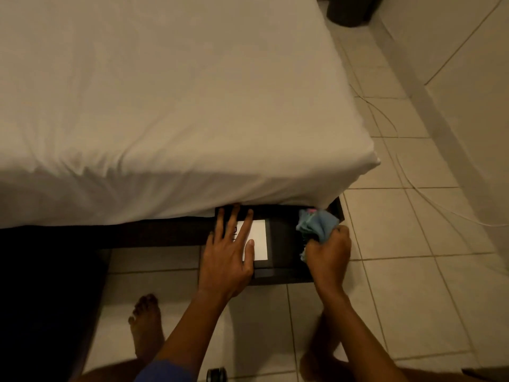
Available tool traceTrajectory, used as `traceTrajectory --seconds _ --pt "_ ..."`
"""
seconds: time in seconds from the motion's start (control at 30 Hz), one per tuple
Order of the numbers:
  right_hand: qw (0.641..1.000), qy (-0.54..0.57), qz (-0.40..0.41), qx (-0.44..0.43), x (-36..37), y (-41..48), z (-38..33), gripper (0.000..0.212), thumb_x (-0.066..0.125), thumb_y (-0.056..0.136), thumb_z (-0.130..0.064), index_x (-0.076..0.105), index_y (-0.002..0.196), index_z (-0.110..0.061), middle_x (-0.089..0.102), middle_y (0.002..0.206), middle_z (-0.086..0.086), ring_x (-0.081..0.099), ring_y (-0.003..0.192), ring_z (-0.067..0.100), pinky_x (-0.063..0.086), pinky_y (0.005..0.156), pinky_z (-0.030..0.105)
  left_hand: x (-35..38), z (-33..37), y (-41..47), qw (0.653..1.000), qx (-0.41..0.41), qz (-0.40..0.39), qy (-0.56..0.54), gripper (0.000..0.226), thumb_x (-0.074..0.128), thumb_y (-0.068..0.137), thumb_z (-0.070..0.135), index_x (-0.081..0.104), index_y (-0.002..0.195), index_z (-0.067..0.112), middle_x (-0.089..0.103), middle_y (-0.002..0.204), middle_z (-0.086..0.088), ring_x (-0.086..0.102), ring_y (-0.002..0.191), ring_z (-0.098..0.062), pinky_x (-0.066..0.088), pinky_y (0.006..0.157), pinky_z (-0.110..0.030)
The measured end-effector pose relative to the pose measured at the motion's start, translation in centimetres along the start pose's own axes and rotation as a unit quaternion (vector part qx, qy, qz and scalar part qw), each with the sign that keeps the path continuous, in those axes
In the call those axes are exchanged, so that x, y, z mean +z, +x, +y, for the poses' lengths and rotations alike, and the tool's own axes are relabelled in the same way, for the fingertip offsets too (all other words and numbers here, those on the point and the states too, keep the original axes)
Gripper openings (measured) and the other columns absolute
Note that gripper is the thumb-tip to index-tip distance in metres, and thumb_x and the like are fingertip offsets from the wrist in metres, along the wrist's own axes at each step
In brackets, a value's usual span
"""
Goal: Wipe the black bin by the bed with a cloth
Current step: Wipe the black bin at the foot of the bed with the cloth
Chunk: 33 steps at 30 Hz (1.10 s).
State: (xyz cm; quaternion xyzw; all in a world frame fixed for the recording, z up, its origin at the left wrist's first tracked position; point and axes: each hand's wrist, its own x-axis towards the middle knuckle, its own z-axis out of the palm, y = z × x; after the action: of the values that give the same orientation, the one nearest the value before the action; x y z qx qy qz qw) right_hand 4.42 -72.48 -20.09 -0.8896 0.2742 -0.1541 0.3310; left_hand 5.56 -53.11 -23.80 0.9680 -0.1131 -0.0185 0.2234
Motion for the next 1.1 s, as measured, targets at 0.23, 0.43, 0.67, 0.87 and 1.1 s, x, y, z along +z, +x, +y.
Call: traceTrajectory --seconds 0.23,0.43,0.67,0.87,1.1 --pt "0.998 -0.051 -0.018 -0.028 1.6 0.3 -1.9 0.035 0.069 0.065 0.004 0.057 0.097 -0.004 0.050 0.111 0.014 0.050 0.100 0.032 0.048 0.084 0.041 0.0 -0.3 -0.1 1.000 -0.005 -0.004 0.008 0.065 0.028 0.098 0.044 0.011 0.160 0.035 0.000 0.170 0.005 -0.007 0.157 -0.022 0.038 0.114 -0.051" --pt "0.999 -0.042 -0.004 -0.003 0.5 2.8 -0.5 0.031 0.067 0.066 0.004 0.055 0.094 -0.003 0.051 0.107 0.016 0.051 0.097 0.034 0.051 0.074 0.042 0.0 0.1 0.0 1.000 -0.005 -0.003 0.008 0.066 0.030 0.099 0.044 0.008 0.160 0.035 -0.006 0.169 0.007 -0.012 0.157 -0.021 0.038 0.114 -0.051" --pt "0.980 -0.057 -0.128 -0.142 -1.3 -1.1 1.3 0.045 0.071 0.067 0.002 0.056 0.107 -0.008 0.048 0.115 0.009 0.048 0.104 0.024 0.050 0.080 0.035 -0.1 0.4 -0.2 1.000 -0.003 -0.007 -0.005 0.065 0.029 0.099 0.044 0.008 0.160 0.034 -0.005 0.170 0.007 -0.011 0.157 -0.021 0.037 0.115 -0.054" --pt "0.991 -0.052 -0.074 -0.095 1.8 1.4 -2.8 0.039 0.069 0.066 0.004 0.059 0.104 -0.003 0.050 0.118 0.016 0.047 0.105 0.033 0.046 0.083 0.038 0.1 0.3 -0.1 1.000 -0.008 0.003 0.005 0.064 0.030 0.099 0.042 0.012 0.160 0.031 -0.002 0.170 0.005 -0.009 0.157 -0.021 0.038 0.114 -0.051" --pt "0.991 -0.032 -0.085 -0.099 -0.9 1.5 1.2 0.036 0.067 0.062 0.008 0.058 0.096 -0.003 0.051 0.105 0.014 0.052 0.095 0.032 0.051 0.075 0.043 0.1 0.7 0.0 1.000 -0.009 0.000 0.000 0.064 0.026 0.099 0.044 0.009 0.160 0.034 -0.004 0.170 0.008 -0.010 0.157 -0.020 0.038 0.113 -0.052"
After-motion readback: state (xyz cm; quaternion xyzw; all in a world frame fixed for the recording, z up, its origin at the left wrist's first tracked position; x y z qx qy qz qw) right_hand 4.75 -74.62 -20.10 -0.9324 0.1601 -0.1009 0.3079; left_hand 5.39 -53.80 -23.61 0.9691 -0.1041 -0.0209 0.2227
